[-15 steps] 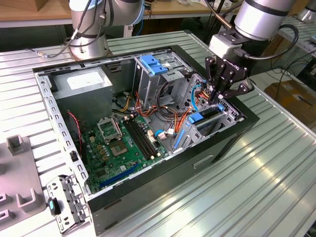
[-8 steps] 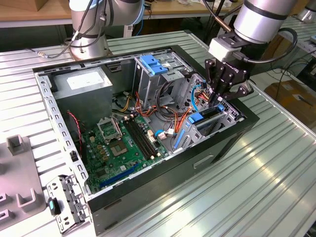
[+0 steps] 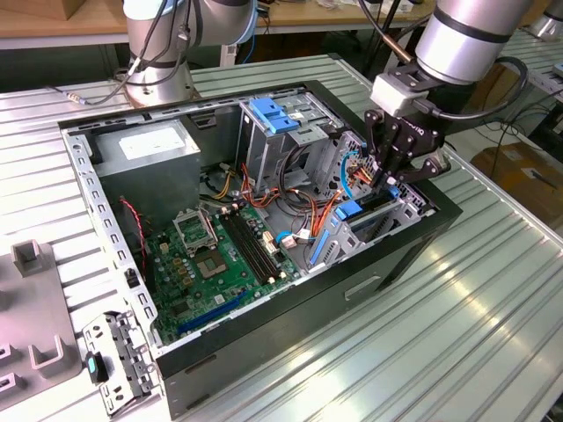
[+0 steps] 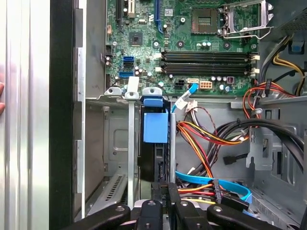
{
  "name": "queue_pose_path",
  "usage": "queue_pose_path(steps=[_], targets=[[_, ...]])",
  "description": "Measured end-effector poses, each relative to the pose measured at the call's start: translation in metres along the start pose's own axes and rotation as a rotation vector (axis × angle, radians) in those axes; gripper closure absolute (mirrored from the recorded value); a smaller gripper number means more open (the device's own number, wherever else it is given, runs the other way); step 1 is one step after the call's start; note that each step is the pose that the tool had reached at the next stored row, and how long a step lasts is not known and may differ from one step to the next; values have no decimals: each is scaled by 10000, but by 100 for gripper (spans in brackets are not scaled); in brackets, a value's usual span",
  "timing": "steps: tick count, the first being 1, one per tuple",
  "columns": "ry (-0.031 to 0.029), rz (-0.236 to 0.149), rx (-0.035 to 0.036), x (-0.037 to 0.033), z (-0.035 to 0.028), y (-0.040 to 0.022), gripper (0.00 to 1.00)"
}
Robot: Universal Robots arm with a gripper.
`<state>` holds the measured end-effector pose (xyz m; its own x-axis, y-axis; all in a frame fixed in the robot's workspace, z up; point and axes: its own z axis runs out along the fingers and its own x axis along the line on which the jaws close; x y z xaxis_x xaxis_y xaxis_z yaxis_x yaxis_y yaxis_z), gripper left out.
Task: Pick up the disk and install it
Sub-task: 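Insert the first disk wire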
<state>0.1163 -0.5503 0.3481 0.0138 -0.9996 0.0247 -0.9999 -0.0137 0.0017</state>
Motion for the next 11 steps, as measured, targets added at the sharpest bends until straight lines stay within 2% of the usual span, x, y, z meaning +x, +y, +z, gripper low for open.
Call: queue_pose_path(steps=[11], targets=[[2, 4, 0, 2, 24, 2, 84]])
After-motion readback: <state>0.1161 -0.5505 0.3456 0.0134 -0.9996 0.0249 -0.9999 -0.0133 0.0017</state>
